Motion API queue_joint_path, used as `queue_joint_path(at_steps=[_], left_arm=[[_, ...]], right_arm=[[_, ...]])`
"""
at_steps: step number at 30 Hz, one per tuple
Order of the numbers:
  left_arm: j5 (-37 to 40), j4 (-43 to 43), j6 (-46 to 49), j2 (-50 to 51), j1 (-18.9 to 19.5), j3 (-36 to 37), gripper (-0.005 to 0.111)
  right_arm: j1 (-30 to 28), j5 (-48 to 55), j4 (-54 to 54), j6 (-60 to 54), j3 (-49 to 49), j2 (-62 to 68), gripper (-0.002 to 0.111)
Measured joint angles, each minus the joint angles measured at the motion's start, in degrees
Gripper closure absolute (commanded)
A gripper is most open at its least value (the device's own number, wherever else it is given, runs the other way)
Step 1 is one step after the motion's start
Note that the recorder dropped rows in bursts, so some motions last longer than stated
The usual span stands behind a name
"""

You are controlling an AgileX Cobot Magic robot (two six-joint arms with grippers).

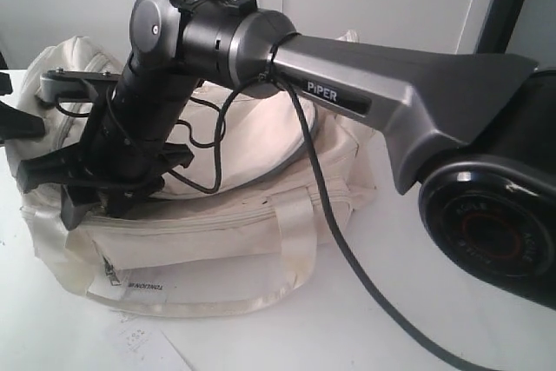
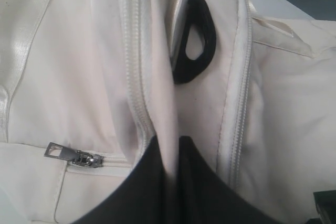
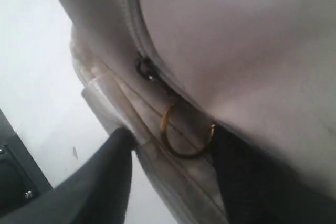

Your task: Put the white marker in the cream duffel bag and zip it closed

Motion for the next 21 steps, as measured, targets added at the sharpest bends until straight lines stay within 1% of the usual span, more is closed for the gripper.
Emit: queue_joint_path(at_steps=[3, 8, 15, 21], left_arm=[[0.0, 0.0, 0.4, 0.0, 0.0, 0.0, 0.107], [0.0, 0.0, 0.6, 0.0, 0.0, 0.0, 0.107], [0.0, -0.1, 0.8, 0.0, 0.0, 0.0, 0.107], [0.0, -0.1, 0.8, 0.0, 0.0, 0.0, 0.107]], right_arm=[[0.0, -0.6, 0.1, -1.4, 0.0, 0.0, 0.107], [0.0, -0.6, 0.1, -4.9, 0.0, -1.1, 0.108], [-0.3, -2.1, 0.0, -6.9, 0.0, -5.1, 0.108], [-0.3, -1.6, -1.8, -8.3, 0.0, -5.4, 0.108]])
